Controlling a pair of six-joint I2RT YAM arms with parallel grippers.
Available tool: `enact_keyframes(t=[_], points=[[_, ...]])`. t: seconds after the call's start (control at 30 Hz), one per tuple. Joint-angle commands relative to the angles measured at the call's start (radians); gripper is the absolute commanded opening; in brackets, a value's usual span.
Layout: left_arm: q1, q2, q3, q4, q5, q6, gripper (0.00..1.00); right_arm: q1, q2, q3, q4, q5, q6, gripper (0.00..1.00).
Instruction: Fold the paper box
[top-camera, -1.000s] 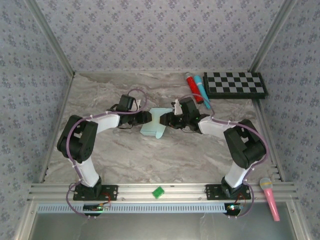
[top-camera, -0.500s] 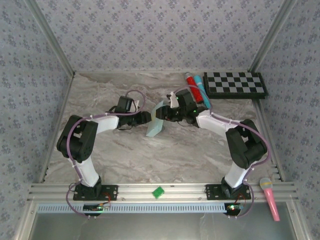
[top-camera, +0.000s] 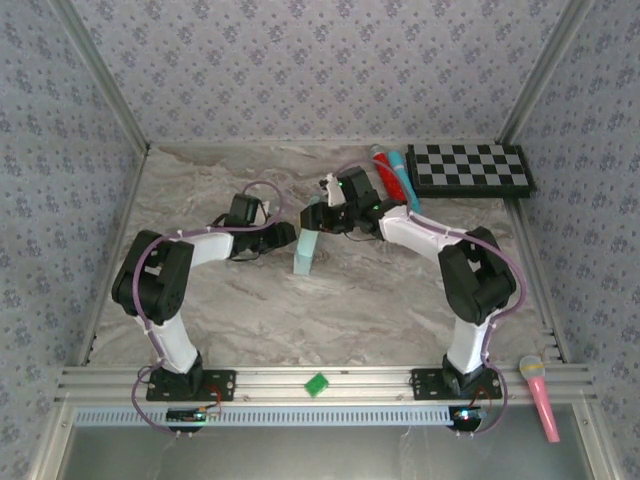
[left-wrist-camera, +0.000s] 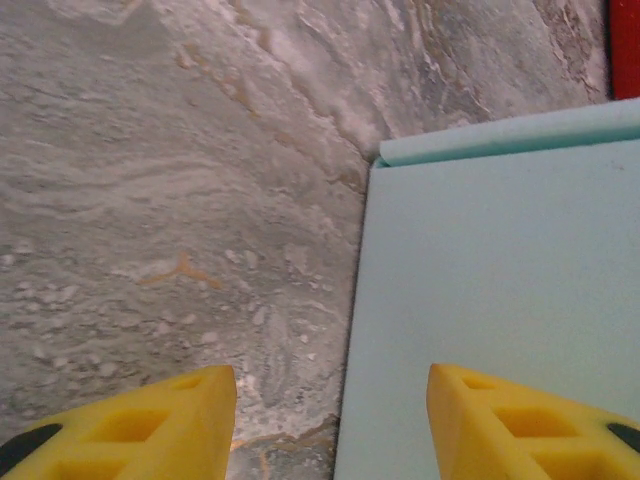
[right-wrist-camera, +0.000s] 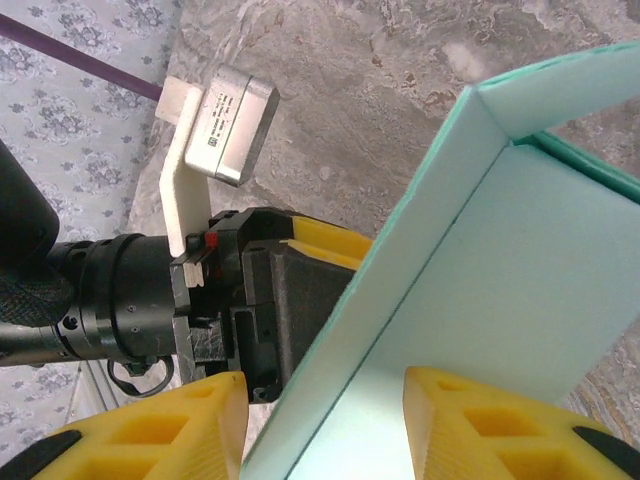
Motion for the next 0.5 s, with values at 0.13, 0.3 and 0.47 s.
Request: enact_keyframes(t=[0.13, 0.3, 0.47], points=[[0.007, -0.072, 0.008, -0.059, -0.048, 0.016, 0.54, 0.006, -0.002, 0.144, -0.150, 0.024, -0.095, 0.49], [0.007, -0.102, 0.026, -0.105, -0.079, 0.043, 0.54, -0.010, -0.042, 0.162, -0.202, 0.075, -0.111, 0.50], [0.005, -0.135, 0.029, -0.133, -0.113, 0.069, 0.54, -0.042, -0.093, 0.061, -0.156, 0.120, -0.044, 0.49]])
